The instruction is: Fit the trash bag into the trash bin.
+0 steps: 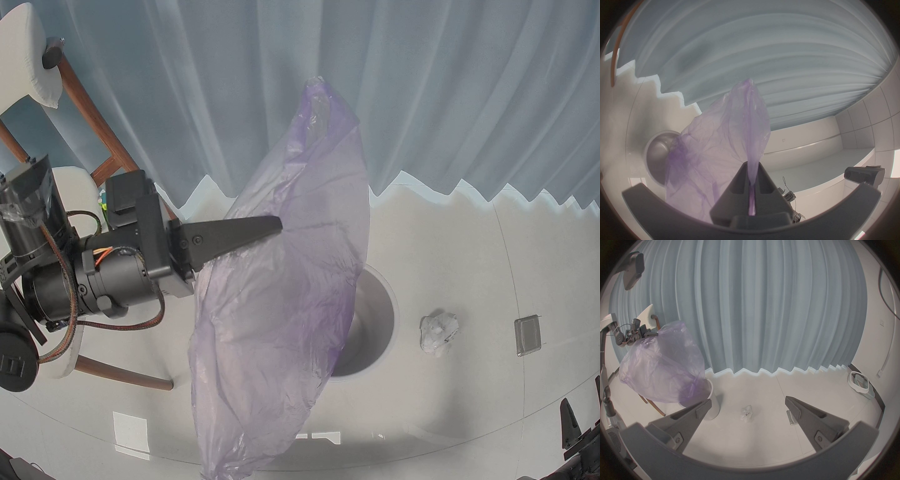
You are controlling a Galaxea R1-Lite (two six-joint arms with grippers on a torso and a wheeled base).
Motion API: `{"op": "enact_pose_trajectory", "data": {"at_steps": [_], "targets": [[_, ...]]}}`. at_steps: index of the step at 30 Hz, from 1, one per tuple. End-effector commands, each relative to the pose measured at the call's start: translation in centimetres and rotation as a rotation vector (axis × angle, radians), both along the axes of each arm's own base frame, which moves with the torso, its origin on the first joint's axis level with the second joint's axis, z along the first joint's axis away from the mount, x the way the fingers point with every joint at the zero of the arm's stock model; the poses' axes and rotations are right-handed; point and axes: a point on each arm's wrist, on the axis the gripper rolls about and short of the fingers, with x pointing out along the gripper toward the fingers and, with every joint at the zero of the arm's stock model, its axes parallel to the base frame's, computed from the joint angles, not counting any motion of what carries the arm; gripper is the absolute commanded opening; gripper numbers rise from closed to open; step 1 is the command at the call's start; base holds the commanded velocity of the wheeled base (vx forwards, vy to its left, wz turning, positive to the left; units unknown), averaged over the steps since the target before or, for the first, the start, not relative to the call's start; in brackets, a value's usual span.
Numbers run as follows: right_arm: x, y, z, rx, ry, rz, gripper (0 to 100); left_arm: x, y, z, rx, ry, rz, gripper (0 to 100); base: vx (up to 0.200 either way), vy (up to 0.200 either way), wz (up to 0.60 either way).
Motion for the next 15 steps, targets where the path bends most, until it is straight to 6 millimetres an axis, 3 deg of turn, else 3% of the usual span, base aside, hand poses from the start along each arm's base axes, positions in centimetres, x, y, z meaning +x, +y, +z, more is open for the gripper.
{"op": "enact_pose_trajectory", "data": {"at_steps": [1, 15], "targets": [[0.00, 0.00, -0.53, 0.000, 0.001, 0.000, 100, 0.70, -0.47, -1.05, 0.021, 0.036, -0.003, 0, 0.000, 0.000, 0.00], [0.00, 0.00, -0.53, -0.001, 0.001, 0.000, 100, 1.11, -1.00, -1.84, 0.038, 0.060, -0.012, 0, 0.000, 0.000, 0.00]]}}
